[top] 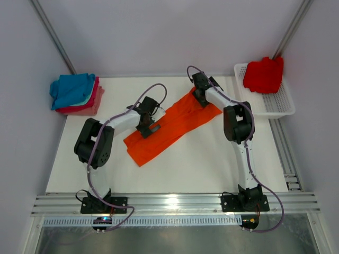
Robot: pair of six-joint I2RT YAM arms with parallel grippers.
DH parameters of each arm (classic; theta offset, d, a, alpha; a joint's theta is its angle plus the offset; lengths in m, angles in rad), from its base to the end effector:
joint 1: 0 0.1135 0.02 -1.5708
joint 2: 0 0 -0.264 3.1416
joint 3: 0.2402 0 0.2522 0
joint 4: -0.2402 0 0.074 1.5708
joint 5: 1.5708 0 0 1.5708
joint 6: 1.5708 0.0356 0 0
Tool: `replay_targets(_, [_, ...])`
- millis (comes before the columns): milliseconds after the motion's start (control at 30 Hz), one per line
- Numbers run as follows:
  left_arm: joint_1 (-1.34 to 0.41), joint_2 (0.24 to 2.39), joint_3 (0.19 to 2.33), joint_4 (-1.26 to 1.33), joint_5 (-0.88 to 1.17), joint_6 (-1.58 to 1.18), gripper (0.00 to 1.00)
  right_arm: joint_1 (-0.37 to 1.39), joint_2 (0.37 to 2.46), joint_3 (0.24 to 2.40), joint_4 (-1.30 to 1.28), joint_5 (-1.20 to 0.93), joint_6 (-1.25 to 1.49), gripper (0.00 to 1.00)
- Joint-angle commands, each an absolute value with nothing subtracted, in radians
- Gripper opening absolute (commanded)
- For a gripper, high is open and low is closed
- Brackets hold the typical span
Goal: Fold and stack the t-shirts
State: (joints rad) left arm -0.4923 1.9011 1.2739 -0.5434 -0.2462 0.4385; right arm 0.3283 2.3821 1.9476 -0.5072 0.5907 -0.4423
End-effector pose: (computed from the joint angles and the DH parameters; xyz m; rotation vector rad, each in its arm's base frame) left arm 0.3403 -0.1727 0.1681 1.1589 2.4597 0.3214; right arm 0.4985 0.1488 0.1628 -0.6931 2.3515 -0.7863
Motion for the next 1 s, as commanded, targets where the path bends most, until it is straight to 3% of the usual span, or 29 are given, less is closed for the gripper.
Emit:
replay_targets(0, [-0.509, 1.913, 1.212, -0.6, -0.227, 0.445, 0.99, 0.337, 2.431, 2.008, -0.529, 0.572, -0.436, 0.97])
replay_targets(467, [-0.715, 1.871, 1.245, -0.759, -0.052, 0.403, 0.99, 0.359, 2.48, 2.091, -0.557, 0.577, -0.439, 0.97])
replay_targets(967, [-1.035, 2.036, 1.371, -0.762, -0.02, 0.328, 0.99, 0.37, 2.491, 2.118, -0.564, 0.568, -0.443, 0.97])
